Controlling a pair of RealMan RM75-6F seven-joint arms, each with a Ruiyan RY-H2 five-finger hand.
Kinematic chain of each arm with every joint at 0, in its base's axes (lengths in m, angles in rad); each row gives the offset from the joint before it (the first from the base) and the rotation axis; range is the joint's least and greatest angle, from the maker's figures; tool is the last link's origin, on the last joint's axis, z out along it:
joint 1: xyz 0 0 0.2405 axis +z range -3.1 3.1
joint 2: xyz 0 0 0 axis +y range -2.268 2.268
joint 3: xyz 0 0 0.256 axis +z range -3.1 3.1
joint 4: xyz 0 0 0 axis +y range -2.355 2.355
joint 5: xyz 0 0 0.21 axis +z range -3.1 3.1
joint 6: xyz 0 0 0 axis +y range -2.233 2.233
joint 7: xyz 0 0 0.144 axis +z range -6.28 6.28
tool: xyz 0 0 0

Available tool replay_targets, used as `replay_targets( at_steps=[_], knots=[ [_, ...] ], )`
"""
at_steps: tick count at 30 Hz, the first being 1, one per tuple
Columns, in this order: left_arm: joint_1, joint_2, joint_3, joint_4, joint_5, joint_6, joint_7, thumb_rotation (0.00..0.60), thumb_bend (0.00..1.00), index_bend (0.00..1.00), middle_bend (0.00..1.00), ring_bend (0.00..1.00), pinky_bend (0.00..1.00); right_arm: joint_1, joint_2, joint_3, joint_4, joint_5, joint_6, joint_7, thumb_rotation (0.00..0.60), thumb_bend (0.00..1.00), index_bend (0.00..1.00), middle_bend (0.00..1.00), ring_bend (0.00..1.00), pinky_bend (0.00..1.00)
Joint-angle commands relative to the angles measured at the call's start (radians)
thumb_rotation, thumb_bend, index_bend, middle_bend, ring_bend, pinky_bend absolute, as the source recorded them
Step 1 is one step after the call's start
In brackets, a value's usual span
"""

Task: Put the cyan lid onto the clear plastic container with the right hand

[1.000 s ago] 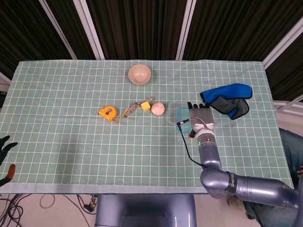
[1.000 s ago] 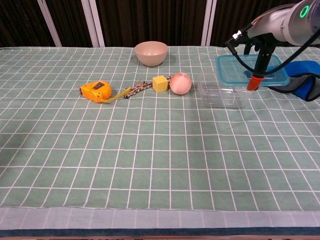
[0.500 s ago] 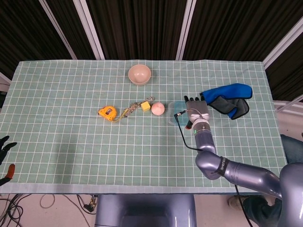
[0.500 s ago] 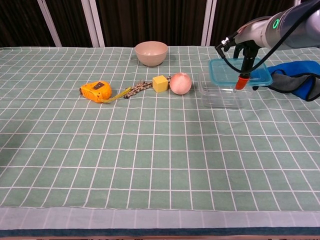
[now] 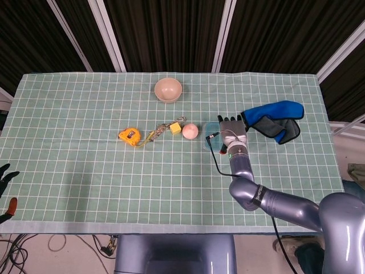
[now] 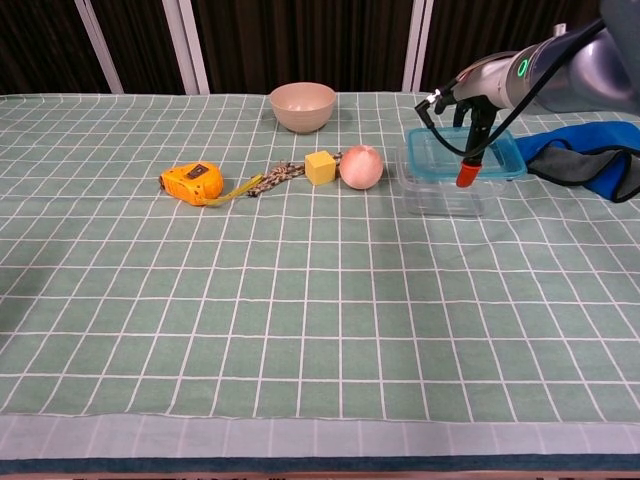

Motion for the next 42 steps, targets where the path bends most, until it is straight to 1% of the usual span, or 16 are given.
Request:
replay_targets(
  at_steps=[1,13,26,42],
  knots=[
    [0.0,-0.001,-0.001,0.0,-0.003,-0.002,0.003,0.6,0.52,0.15,0.0,0.0,0.0,0.011,-0.016,-0.011,0.035,0.003,-0.024,0.01,0.6,0.08,0.02,0.5,0.14,0.0],
    [0.001,-0.006,-0.004,0.0,-0.011,-0.004,0.015,0.6,0.52,0.15,0.0,0.0,0.0,0.028,-0.029,-0.03,0.095,0.007,-0.064,0.041,0.6,0.08,0.02,0.5,0.14,0.0],
    [0.0,-0.004,-0.004,-0.002,-0.015,-0.011,0.014,0.6,0.52,0.15,0.0,0.0,0.0,0.042,-0.038,-0.05,0.098,0.008,-0.053,0.056,0.6,0.08,0.02,0.51,0.14,0.0],
    [-0.001,-0.001,-0.004,-0.004,-0.018,-0.016,0.009,0.6,0.52,0.15,0.0,0.0,0.0,0.048,-0.055,-0.056,0.11,-0.002,-0.047,0.081,0.6,0.08,0.02,0.51,0.14,0.0]
  ],
)
